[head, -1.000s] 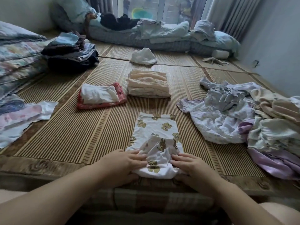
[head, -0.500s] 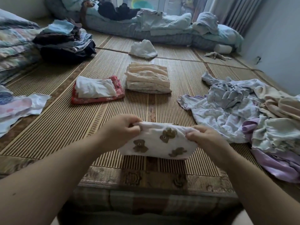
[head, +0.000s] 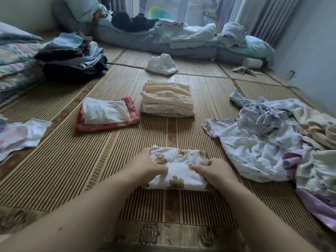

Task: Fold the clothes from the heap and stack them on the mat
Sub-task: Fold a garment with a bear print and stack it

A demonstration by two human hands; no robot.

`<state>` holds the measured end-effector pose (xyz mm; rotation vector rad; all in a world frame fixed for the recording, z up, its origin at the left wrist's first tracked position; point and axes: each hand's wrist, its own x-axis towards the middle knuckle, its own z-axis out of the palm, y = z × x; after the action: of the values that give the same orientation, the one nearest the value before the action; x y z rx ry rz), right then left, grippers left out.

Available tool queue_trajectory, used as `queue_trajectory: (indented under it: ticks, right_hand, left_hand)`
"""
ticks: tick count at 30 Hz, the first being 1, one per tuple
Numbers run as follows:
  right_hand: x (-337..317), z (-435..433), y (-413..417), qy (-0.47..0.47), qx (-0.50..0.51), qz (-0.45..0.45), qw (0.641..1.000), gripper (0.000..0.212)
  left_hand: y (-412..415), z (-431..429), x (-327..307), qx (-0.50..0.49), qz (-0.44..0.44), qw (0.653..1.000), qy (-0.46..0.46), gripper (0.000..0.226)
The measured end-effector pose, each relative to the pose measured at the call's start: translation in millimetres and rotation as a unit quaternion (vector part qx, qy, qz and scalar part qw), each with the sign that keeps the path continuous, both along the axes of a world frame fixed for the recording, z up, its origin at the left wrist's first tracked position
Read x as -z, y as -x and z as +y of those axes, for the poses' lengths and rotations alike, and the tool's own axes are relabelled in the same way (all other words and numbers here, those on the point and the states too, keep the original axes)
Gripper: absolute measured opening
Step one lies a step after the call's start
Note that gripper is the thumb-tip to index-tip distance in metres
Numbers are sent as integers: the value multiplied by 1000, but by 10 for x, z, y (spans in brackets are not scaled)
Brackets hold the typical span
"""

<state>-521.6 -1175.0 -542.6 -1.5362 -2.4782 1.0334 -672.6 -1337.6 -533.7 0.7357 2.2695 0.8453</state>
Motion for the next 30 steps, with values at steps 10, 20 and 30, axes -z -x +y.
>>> queue_trajectory:
  ticks: [10,20,30]
  right_hand:
    - [-78,-153,-72,129,-57,132,981,92]
    - [-282,-87,-137,112,-73,244,960,77]
    - [-984,990,1410,25,-145,292,945,89]
  left_hand:
    - [-77,11,-23,-1,-188,976,-115,81]
    - [-92,-26,-172,57,-152,968,-193,67]
    - [1269,997,-803,32,34,961,-271,71]
